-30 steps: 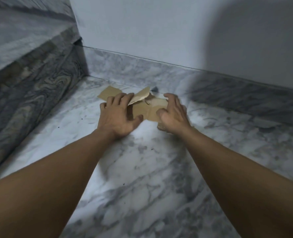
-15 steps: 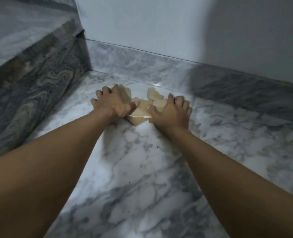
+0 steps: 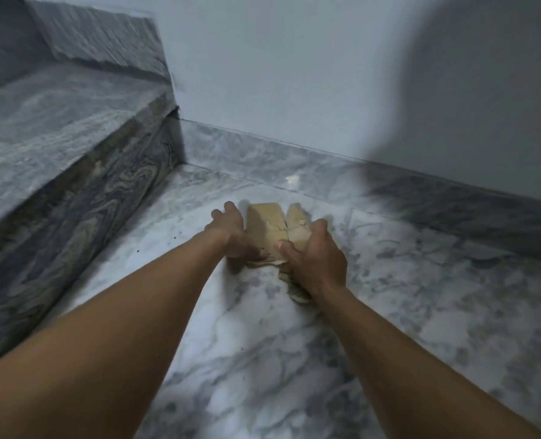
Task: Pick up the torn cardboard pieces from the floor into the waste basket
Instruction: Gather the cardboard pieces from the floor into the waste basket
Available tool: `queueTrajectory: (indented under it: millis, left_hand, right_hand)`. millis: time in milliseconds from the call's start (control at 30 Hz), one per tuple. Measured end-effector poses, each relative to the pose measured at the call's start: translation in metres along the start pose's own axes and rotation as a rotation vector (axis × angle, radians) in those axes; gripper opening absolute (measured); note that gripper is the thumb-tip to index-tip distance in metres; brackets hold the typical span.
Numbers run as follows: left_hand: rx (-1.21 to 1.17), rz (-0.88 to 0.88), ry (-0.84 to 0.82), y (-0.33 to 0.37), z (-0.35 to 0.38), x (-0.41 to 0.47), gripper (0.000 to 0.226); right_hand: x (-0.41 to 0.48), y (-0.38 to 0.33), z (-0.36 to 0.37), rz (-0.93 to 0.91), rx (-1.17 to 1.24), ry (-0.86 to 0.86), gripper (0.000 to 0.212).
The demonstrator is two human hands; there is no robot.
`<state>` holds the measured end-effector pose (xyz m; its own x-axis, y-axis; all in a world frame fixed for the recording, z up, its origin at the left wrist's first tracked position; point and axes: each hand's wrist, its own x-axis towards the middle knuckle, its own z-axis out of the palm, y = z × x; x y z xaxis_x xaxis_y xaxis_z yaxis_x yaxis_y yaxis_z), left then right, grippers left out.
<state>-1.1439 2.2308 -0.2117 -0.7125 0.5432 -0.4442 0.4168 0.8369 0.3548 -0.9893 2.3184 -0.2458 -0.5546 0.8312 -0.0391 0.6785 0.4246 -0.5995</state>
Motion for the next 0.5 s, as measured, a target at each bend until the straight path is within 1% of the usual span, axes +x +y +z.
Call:
queueTrajectory:
  millis: [67, 100, 133, 200, 267, 433, 500]
  left_hand:
    - [0.003, 0.038, -0.044, 0.005, -0.003, 0.004, 0.143]
    - [0.032, 0.059, -0.064, 0.007, -0.005, 0.007, 0.147]
    - [0.075, 0.079, -0.079, 0.009, -0.007, 0.011, 0.145]
    - [0.181, 0.106, -0.112, 0.015, -0.013, 0.016, 0.133]
    - [0.218, 0.124, -0.141, 0.017, -0.016, 0.017, 0.122]
    - [0.169, 0.177, -0.138, 0.018, -0.017, 0.004, 0.113]
    - [0.097, 0.203, -0.162, 0.015, -0.011, 0.0, 0.109]
  right_hand:
    - [0.002, 0.001, -0.005, 0.016, 0.023, -0.018, 0.07]
    - [0.005, 0.001, -0.007, 0.018, 0.015, -0.04, 0.078]
    - [0.008, 0.001, -0.009, 0.01, -0.008, -0.068, 0.082]
    - [0.013, 0.003, -0.011, -0.02, -0.044, -0.1, 0.072]
    - [0.012, 0.006, -0.011, -0.049, -0.021, -0.108, 0.06]
    - [0.006, 0.014, -0.015, -0.025, 0.094, -0.107, 0.056]
    - [0.001, 0.018, -0.015, 0.005, 0.179, -0.095, 0.05]
